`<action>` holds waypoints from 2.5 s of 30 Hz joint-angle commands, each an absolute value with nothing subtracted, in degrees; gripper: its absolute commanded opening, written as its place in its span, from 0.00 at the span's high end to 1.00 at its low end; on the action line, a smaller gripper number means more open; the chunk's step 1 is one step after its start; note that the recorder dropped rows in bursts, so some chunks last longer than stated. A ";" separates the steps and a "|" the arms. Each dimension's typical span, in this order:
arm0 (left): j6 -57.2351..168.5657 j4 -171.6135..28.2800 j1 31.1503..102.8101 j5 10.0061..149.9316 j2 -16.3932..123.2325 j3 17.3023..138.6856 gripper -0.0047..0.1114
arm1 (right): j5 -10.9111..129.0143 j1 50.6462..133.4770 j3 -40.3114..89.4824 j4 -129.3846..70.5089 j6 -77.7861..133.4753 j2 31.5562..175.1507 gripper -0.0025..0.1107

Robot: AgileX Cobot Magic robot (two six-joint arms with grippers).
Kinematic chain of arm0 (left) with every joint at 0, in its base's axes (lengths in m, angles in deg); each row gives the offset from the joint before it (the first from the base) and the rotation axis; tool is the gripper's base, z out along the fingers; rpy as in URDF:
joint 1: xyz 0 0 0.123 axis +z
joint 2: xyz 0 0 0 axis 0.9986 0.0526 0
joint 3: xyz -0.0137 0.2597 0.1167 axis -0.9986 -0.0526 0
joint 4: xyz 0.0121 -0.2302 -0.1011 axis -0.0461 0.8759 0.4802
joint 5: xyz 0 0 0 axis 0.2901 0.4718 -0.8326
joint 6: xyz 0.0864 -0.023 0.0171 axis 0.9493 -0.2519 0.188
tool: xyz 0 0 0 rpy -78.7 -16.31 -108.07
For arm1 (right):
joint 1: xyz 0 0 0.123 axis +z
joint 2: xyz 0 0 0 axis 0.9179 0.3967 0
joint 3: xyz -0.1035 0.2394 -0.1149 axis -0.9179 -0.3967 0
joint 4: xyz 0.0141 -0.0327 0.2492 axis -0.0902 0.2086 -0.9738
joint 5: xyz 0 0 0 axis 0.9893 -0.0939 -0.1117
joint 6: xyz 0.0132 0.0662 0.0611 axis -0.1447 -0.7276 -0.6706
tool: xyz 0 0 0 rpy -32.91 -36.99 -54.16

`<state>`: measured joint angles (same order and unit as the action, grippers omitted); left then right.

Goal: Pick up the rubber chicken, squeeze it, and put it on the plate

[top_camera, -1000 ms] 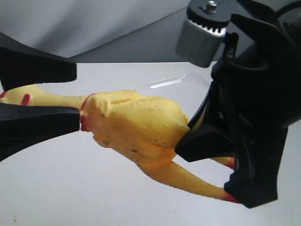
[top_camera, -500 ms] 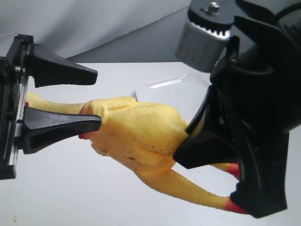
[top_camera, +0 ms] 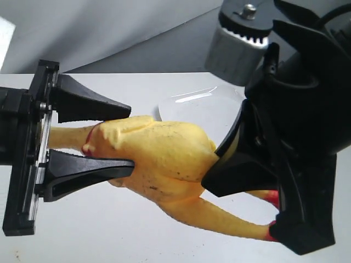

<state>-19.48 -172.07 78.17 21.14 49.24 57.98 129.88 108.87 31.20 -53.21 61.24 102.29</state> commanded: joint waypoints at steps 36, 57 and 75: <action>-22.03 -171.61 77.71 26.01 49.22 56.56 0.58 | 128.74 108.90 31.46 -54.43 61.76 101.94 0.98; -21.24 -171.61 77.71 26.49 49.22 56.56 0.27 | 128.74 108.90 31.46 -54.43 61.76 101.94 0.98; -22.44 -171.61 77.71 26.30 49.22 56.56 0.95 | 128.86 108.90 31.46 -54.43 61.59 101.94 0.98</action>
<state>-22.31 -172.94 77.98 26.39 49.28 56.76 130.01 108.87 31.20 -52.96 61.46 102.29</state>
